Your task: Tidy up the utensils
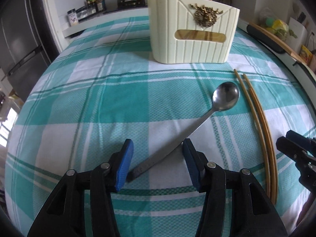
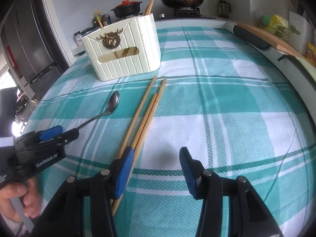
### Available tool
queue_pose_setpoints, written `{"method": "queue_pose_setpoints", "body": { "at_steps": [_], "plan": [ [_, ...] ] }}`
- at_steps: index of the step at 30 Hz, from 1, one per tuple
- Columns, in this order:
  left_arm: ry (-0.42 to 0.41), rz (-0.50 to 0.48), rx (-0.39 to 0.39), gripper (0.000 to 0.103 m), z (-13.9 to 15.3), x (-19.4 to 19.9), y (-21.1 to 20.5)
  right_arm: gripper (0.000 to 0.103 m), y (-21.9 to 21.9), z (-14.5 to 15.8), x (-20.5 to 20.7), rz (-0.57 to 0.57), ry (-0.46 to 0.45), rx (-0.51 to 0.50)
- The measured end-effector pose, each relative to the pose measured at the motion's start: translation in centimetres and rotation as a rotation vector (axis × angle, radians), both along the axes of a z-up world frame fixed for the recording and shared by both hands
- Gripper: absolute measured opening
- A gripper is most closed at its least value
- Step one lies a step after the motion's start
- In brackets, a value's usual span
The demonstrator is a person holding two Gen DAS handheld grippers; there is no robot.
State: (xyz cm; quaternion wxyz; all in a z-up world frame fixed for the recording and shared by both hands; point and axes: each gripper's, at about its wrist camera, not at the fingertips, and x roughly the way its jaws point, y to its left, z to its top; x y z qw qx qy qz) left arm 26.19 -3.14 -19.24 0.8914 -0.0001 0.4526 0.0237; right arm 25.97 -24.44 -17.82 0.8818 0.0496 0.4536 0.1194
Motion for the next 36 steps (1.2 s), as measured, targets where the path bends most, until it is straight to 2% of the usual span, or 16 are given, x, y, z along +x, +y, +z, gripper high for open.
{"method": "queue_pose_setpoints", "body": {
  "at_steps": [5,7,10,13,17,19,21,22,24,27,29,31,33,34,35,36],
  "plan": [
    [0.009,-0.011,0.007,0.054,0.0,-0.1,0.9,0.047,1.0,0.1,0.7,-0.001,0.000,-0.070],
    [0.015,-0.073,0.018,0.056,0.1,-0.1,0.5,0.047,1.0,0.2,1.0,0.008,0.010,-0.124],
    [0.034,-0.187,0.042,0.069,0.5,0.6,-0.9,0.046,1.8,0.0,1.3,0.051,0.008,-0.232],
    [0.036,-0.310,0.107,0.071,0.9,1.8,-3.2,0.045,1.6,0.1,1.4,0.049,0.011,-0.232],
    [0.035,-0.456,0.181,0.071,0.8,4.1,-6.7,0.007,1.2,0.2,0.4,0.036,-0.010,-0.269],
    [0.027,-0.494,0.219,0.072,0.6,5.1,-8.1,0.007,0.8,0.2,-0.3,0.032,-0.014,-0.271],
    [0.025,-0.468,0.224,0.069,0.7,6.6,-8.7,0.007,-0.2,0.2,-1.0,0.006,-0.016,-0.272],
    [0.043,-0.422,0.205,0.062,0.6,7.5,-8.5,0.007,-0.9,0.1,-1.2,-0.017,-0.014,-0.267],
    [0.089,-0.268,0.123,0.054,0.7,9.4,-7.1,0.007,-2.6,0.1,-1.8,-0.075,-0.013,-0.259],
    [0.129,-0.050,0.009,0.054,0.6,11.3,-3.9,0.007,-4.5,0.0,-2.5,-0.152,-0.009,-0.252],
    [0.137,0.005,-0.021,0.054,0.8,11.5,-2.3,0.007,-5.1,0.0,-2.8,-0.154,-0.009,-0.241],
    [0.141,0.002,-0.045,0.052,1.2,11.1,-1.1,0.009,-5.4,0.1,-3.0,-0.145,-0.009,-0.225],
    [0.131,-0.027,-0.081,0.056,2.1,10.0,0.3,0.026,-6.0,0.3,-3.3,-0.144,-0.014,-0.180],
    [0.116,-0.041,-0.095,0.063,2.6,9.2,1.2,0.042,-6.3,0.5,-3.6,-0.151,-0.025,-0.153],
    [0.095,-0.055,-0.105,0.071,3.1,8.5,1.9,0.048,-6.6,0.8,-3.9,-0.160,-0.038,-0.137],
    [0.077,-0.066,-0.111,0.074,3.5,7.6,2.7,0.048,-6.8,0.9,-4.0,-0.165,-0.044,-0.129]
  ]
}}
